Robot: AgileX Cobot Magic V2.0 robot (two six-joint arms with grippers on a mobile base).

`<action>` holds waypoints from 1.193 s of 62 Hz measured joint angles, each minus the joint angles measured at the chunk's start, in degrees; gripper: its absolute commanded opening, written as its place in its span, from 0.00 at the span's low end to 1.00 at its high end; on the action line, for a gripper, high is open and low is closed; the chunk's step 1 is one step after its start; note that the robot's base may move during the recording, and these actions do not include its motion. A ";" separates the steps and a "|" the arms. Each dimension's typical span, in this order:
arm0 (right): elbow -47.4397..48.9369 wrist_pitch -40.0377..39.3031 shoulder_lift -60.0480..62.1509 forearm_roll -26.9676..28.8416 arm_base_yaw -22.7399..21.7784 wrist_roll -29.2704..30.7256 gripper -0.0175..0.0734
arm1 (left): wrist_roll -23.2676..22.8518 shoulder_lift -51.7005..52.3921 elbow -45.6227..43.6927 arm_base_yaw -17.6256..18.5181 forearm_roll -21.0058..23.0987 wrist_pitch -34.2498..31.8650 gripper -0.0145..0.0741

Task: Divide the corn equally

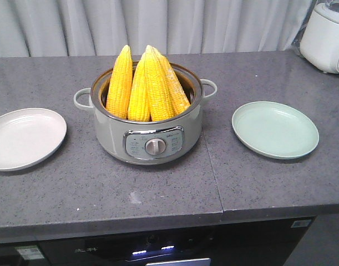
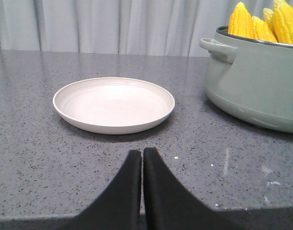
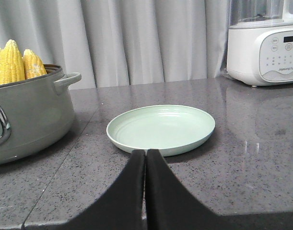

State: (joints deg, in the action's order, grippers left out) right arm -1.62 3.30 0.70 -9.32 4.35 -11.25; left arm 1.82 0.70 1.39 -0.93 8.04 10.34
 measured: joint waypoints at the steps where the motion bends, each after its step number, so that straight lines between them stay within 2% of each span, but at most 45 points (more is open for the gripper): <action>1: 0.00 0.00 0.00 0.00 0.00 0.00 0.19 | 0.00 0.00 0.00 0.00 0.00 0.00 0.16; 74: 0.00 0.00 0.00 0.00 0.00 0.00 0.19 | 0.00 0.00 0.00 0.00 0.00 0.00 0.16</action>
State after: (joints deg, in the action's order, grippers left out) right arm -1.62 3.30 0.70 -9.32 4.35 -11.25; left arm 1.82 0.70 1.39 -0.93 8.04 10.34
